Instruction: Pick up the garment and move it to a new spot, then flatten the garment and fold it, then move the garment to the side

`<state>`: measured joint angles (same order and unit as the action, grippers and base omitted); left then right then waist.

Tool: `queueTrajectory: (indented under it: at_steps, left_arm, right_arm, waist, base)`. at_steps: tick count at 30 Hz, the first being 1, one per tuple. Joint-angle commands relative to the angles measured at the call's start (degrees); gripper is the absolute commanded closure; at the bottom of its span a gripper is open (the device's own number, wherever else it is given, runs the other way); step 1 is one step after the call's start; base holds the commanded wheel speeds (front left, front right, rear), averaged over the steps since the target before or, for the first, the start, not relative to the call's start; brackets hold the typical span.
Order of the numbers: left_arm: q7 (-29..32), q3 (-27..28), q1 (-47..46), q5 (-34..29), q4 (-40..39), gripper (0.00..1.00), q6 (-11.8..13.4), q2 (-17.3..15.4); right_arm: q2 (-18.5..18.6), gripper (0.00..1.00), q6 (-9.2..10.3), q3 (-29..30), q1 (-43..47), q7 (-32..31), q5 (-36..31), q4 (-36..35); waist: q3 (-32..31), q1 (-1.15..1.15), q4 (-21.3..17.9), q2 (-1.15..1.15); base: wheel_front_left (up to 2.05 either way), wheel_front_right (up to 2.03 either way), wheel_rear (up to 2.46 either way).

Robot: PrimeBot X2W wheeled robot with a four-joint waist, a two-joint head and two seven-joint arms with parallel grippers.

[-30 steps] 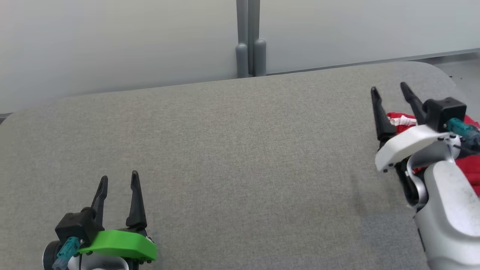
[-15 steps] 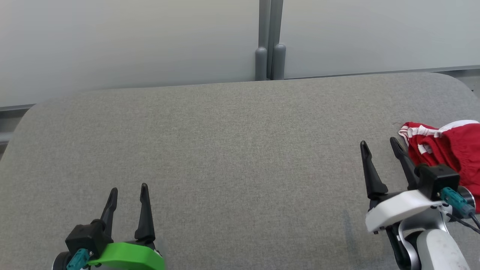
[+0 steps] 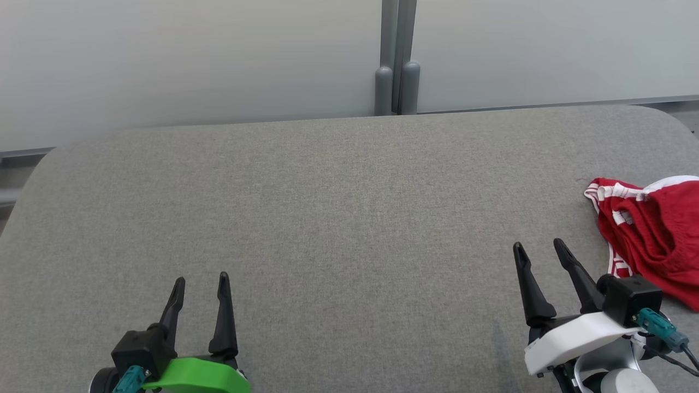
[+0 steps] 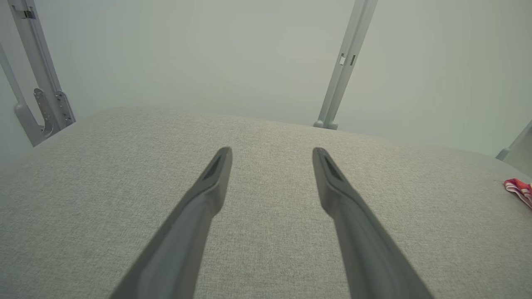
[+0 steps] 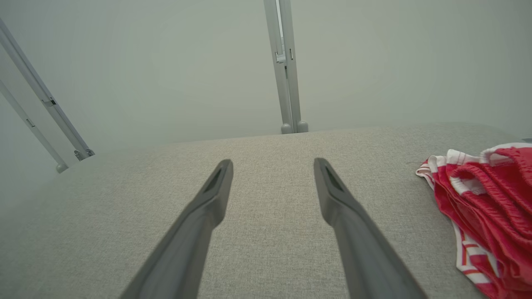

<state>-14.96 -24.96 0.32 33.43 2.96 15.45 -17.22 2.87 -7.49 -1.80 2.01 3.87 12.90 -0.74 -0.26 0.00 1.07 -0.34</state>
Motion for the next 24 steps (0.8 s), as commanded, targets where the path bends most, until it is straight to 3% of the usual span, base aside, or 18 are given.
queueTrajectory:
  at_steps: [1, 24]
  left_arm:
    - [-0.27, 0.16, 0.59, -0.43, 0.19, 0.0, -0.3, 0.05]
    - [-0.31, 2.17, 0.87, -3.14, -0.68, 0.0, -1.0, 1.09]
  right_arm:
    - [0.09, 0.0, 0.0, -0.1, 0.4, 0.22, -0.38, 0.12]
    - [0.08, 0.0, 0.0, 0.02, 0.4, 0.56, -0.04, 0.09]
  waist:
    - [-0.11, 0.0, 0.02, 0.34]
    - [-0.24, 0.0, 0.09, 0.34]
  base:
    - [0.0, 0.0, 0.0]
    - [0.0, 0.0, 0.0]
